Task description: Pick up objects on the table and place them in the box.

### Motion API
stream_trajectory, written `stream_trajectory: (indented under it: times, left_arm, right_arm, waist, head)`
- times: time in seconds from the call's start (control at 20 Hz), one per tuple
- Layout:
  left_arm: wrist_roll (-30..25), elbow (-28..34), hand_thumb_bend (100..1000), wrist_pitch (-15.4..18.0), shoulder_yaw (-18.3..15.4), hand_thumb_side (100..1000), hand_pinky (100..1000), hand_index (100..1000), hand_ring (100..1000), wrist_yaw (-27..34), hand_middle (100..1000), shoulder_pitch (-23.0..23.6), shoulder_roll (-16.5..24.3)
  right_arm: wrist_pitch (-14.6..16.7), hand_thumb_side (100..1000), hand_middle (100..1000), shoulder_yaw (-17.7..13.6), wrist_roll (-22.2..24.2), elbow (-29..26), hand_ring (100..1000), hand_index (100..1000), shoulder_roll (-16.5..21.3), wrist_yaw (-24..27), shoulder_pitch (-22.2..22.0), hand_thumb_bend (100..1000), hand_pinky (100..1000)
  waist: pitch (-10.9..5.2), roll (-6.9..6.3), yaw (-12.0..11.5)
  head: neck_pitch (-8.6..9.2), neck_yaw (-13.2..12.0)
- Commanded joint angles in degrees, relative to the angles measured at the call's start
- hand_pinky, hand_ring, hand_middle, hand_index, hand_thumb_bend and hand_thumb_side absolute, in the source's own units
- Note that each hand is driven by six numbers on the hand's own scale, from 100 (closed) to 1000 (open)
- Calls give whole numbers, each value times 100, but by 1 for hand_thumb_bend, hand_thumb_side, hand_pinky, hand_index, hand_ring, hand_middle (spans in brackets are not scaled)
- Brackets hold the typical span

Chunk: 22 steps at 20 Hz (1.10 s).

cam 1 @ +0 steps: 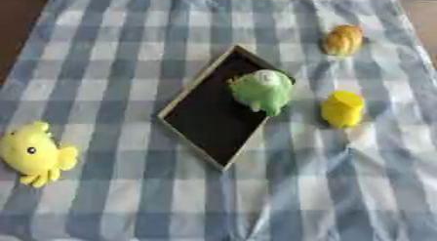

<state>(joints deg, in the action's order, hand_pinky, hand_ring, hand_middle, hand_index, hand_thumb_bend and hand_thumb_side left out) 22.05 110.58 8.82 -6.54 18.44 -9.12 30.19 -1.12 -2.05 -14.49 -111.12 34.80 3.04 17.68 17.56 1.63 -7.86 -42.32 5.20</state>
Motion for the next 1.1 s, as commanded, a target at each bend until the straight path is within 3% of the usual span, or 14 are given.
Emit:
stream_trajectory:
  times: [0.05, 0.35, 0.7, 0.85, 1.1]
  left_arm:
    - [12, 79, 263, 2, -64, 720, 709, 821, 831, 15, 704, -21, 94]
    - [-3, 71, 263, -3, -49, 719, 709, 822, 831, 16, 704, -28, 112]
    - [-23, 53, 262, -10, -28, 720, 709, 821, 832, 22, 704, -20, 138]
    - [-48, 43, 260, -21, -1, 723, 709, 821, 832, 32, 704, -20, 140]
    - [-70, 26, 260, -29, 13, 723, 709, 820, 833, 50, 704, -34, 129]
  right_arm:
    - [-23, 665, 819, -58, 25, -55, 879, 842, 300, -79, 78, 100, 867]
    - [-231, 662, 830, -16, 265, 384, 893, 853, 872, -327, 425, 100, 875]
    - [-413, 668, 852, 160, 1359, 1772, 919, 867, 1585, -1240, 1490, 100, 894]
    - [-289, 658, 862, 348, 1763, 2692, 928, 872, 1643, -1831, 2060, 100, 902]
    - [191, 505, 883, 517, 2340, 4047, 950, 885, 1378, -2659, 2940, 100, 915]
  waist:
    - [-161, 91, -5]
    - [-189, 101, -25]
    - [-234, 112, -30]
    - [-248, 118, -32]
    - [-252, 129, -42]
  head:
    - [18, 0]
    - [9, 4]
    - [-34, 33]
    - [-46, 54]
    - [-78, 68]
